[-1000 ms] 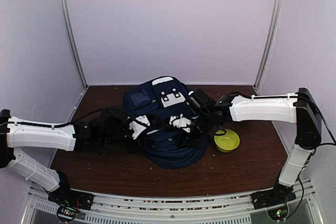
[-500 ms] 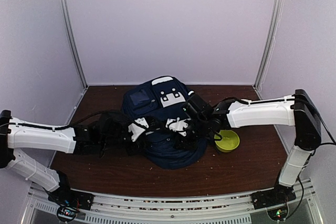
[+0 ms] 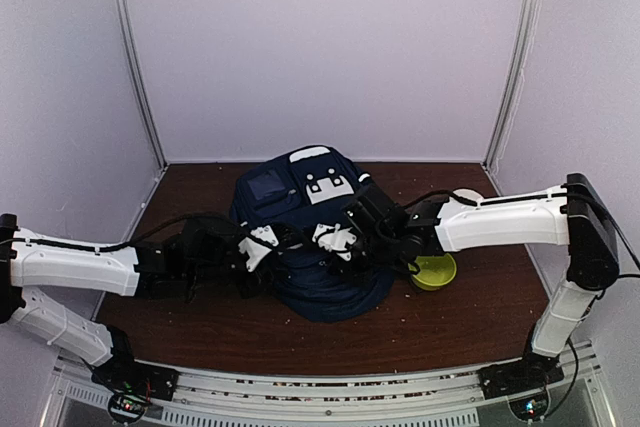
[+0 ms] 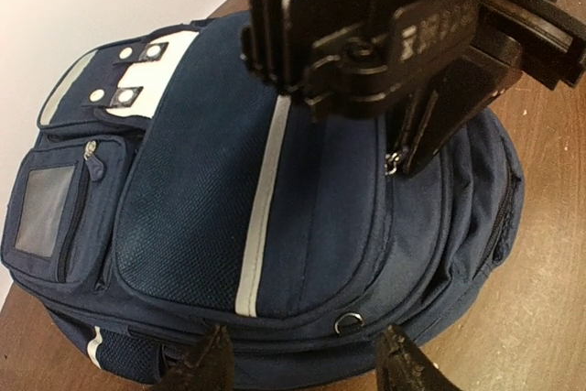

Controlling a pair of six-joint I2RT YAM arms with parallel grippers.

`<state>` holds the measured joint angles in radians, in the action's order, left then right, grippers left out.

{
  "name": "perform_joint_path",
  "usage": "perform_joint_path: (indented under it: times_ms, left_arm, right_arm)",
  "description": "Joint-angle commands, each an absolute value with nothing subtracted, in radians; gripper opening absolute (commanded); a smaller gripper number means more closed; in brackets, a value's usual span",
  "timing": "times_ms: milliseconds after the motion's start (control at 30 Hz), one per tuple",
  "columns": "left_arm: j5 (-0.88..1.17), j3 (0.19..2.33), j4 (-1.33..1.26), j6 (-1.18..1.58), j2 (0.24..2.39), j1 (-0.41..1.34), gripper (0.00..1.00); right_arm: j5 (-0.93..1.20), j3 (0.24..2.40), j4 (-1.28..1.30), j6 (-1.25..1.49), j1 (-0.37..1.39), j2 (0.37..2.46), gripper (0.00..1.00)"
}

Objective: Pack the student bag
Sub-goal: Pick up the student bag from the upper front pocket.

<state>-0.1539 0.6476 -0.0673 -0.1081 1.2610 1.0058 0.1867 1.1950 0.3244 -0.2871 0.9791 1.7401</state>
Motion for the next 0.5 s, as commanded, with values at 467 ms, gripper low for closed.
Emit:
perform_joint_path:
  times_ms: [467]
  left_arm:
    - [-0.002, 0.770, -0.221, -0.268, 1.453, 1.037, 0.56]
  right_arm:
    - [0.482, 1.217, 0.547, -0.279, 0.876, 1.653, 0.02]
